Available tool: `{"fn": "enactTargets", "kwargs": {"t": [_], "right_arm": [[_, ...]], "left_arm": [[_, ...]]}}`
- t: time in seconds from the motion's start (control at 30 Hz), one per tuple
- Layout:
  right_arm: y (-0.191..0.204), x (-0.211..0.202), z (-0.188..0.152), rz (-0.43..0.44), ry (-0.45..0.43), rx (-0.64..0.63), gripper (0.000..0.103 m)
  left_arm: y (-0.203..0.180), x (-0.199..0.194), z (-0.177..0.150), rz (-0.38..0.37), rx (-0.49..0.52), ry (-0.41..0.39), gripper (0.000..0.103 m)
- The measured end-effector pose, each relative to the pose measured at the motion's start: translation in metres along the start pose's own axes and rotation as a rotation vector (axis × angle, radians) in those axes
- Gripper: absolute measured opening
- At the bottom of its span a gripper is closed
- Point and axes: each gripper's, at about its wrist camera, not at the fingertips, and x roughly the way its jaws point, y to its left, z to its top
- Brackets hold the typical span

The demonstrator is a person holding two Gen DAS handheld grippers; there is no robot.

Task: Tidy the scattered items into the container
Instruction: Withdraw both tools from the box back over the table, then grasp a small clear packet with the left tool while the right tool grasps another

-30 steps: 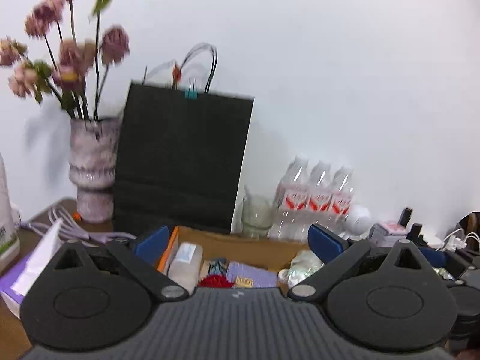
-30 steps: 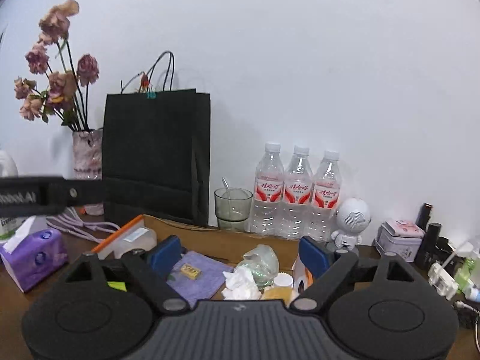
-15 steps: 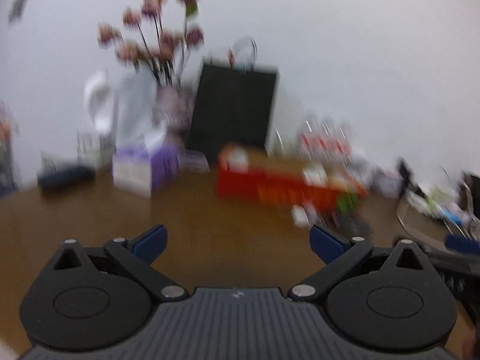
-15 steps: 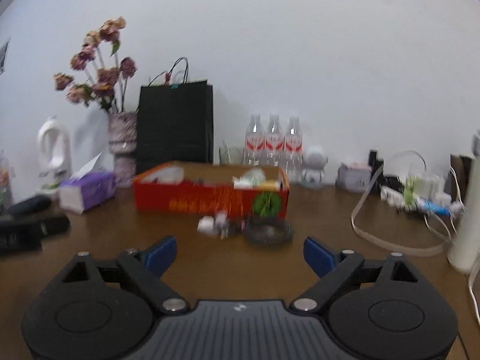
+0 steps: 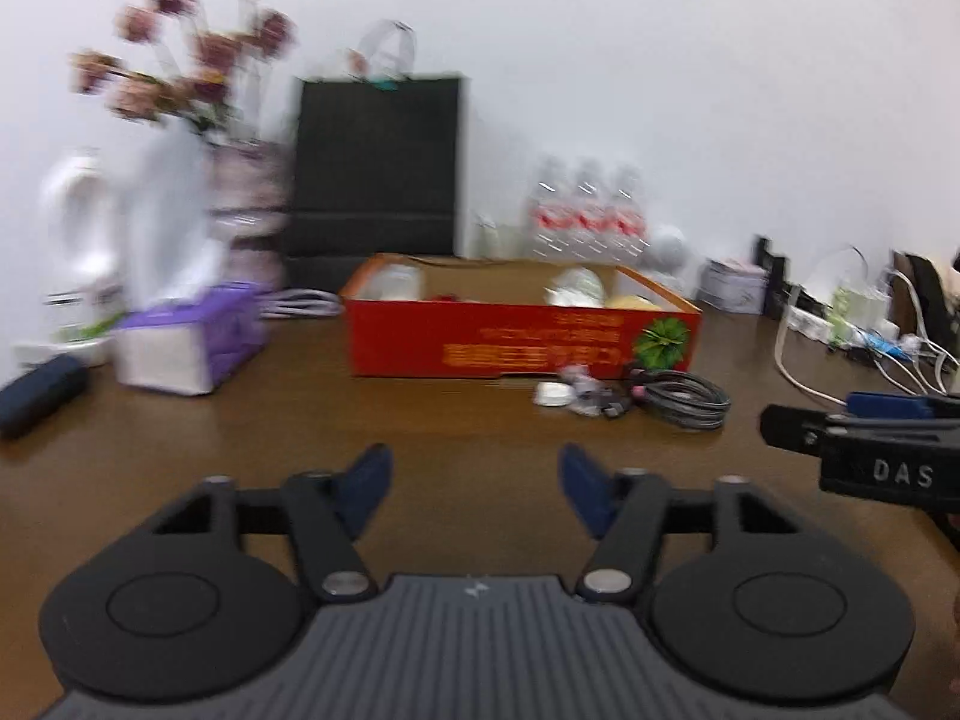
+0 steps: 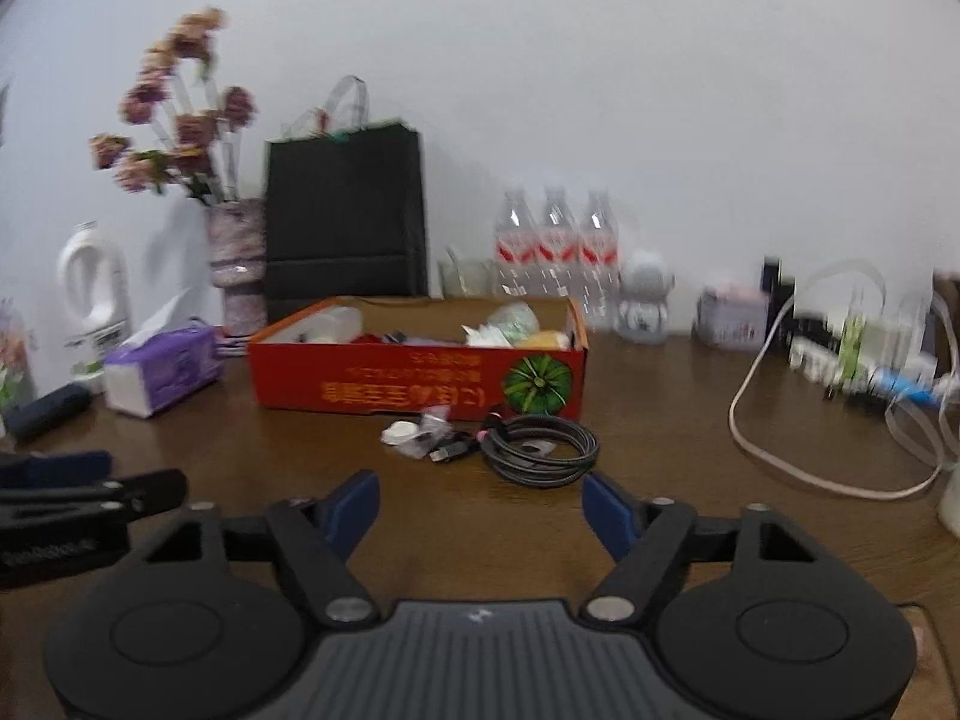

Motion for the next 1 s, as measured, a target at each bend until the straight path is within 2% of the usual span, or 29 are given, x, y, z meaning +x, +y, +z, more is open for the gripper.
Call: {"fn": "enactTargets", "kwargs": {"t": [0.1,0.2,0.27,0.3,0.4,0.47,0.53,0.57,0.6,0.7,0.93,1.0], "right_arm": [[-0.013,0.035,0.013,0.004,0.028,0.05,0.056],[-0.024,0.065,0.021,-0.022,0.056,0.093,0.052],[-0.029,0.081,0.027,-0.017,0.08,0.102,0.052],[-0.031,0.09,0.029,-0.005,0.097,0.094,0.051],[-0.033,0.114,0.034,-0.012,0.133,0.077,0.049],[-0.037,0.127,0.037,-0.032,0.149,0.096,0.047],[-0.04,0.143,0.041,-0.049,0.179,0.106,0.034],[-0.041,0.151,0.042,-0.052,0.198,0.103,0.024],[-0.041,0.159,0.043,-0.052,0.222,0.093,0.019],[-0.037,0.177,0.04,-0.061,0.284,0.06,0.017],[-0.028,0.167,0.037,-0.041,0.28,0.032,0.017],[-0.025,0.17,0.036,-0.038,0.291,0.022,0.018]], "left_arm": [[-0.015,0.055,0.017,-0.111,0.085,0.026,0.054],[-0.032,0.101,0.024,-0.12,0.17,0.022,0.043],[-0.041,0.128,0.028,-0.159,0.177,0.078,0.039],[-0.045,0.142,0.031,-0.173,0.173,0.121,0.034],[-0.048,0.167,0.034,-0.194,0.139,0.195,0.032],[-0.048,0.176,0.035,-0.194,0.128,0.216,0.033],[-0.047,0.179,0.036,-0.183,0.118,0.224,0.034],[-0.046,0.181,0.036,-0.186,0.111,0.235,0.033],[-0.045,0.181,0.036,-0.19,0.103,0.239,0.031],[-0.042,0.184,0.038,-0.194,0.078,0.24,0.028],[-0.034,0.183,0.04,-0.198,0.06,0.242,0.014],[-0.033,0.18,0.039,-0.191,0.068,0.241,0.006]]}}
